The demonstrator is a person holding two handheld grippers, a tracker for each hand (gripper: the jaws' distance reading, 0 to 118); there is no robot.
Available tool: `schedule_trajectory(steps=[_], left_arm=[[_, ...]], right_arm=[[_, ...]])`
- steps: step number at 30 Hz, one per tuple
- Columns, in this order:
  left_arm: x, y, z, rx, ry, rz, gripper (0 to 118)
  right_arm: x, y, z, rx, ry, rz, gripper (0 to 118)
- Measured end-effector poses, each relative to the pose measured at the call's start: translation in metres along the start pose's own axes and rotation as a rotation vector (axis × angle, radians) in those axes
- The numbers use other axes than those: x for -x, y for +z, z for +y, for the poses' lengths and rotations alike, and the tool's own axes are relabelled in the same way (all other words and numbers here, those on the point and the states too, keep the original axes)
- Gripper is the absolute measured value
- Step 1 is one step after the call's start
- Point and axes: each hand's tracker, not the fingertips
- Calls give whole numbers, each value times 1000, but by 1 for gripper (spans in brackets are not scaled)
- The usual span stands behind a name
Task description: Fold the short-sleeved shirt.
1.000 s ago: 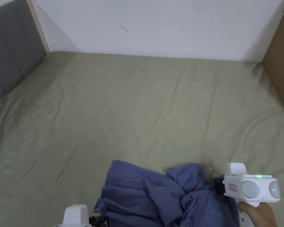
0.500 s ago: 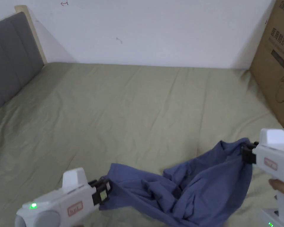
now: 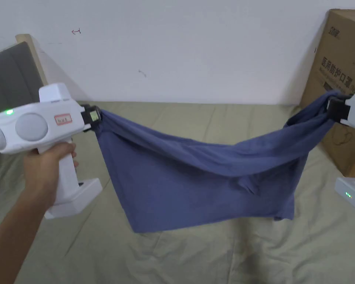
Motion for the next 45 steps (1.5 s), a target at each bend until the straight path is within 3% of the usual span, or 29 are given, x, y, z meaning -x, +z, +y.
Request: schedule_trajectory(steps=[9,17,30,40,45], left_arm=[[-4,-56,74,-47,-10,90,5],[15,-80,59,-26,-2,173,5],[78,-66,-72,170,13,212,5],[111,42,-211,418,-117,235,5],[129,83,-269,518,-98,255,5]], right_arm=[[17,-31,51,-97,37,-68,6],[38,-52,5,-69,12,-99,6],[55,-49,-138,143,-60,-110,6],[41,43,-234,258,-86,-156,7],[31,81,-285,352,-89,-189,6]])
